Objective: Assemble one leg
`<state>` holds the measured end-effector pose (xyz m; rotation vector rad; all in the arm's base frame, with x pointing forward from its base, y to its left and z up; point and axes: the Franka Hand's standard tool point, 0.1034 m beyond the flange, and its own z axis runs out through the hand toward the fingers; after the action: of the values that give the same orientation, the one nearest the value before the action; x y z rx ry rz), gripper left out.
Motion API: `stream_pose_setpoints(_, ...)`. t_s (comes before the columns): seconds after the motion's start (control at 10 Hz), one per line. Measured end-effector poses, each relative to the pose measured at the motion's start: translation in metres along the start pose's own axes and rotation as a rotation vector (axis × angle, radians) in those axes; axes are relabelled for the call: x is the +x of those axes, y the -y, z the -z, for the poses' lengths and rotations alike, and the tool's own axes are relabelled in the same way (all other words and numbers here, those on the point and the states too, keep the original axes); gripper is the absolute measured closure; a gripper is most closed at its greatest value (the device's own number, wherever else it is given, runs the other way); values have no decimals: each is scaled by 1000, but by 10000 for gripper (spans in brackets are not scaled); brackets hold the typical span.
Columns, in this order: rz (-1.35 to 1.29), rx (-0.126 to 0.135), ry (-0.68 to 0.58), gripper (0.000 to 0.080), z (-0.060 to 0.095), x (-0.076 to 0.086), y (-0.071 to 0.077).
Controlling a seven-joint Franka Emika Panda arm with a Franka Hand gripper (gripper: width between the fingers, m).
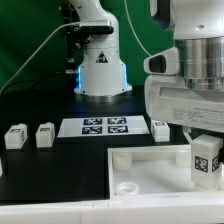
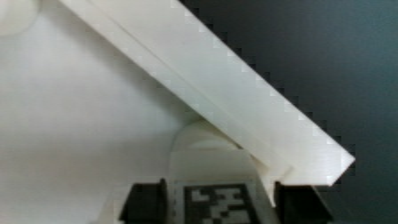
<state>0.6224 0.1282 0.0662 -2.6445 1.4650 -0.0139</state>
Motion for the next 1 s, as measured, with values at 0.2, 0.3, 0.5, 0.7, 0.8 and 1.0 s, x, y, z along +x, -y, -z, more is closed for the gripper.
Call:
stream_pose_setpoints(0.2, -299, 36, 21, 512, 0, 1, 4)
stream_pose_setpoints(0.3, -461, 50, 28, 512, -1, 2, 5)
stream_pose_setpoints(0.5, -781, 95, 49, 511, -2, 2, 8)
stream_pose_setpoints(0.7, -788, 112, 53, 482, -2, 2, 8)
stream_pose_setpoints(0.8, -743, 112, 50, 346, -2, 2, 8)
stream_pose_setpoints(1.0, -561, 70, 57, 199, -5, -4, 2)
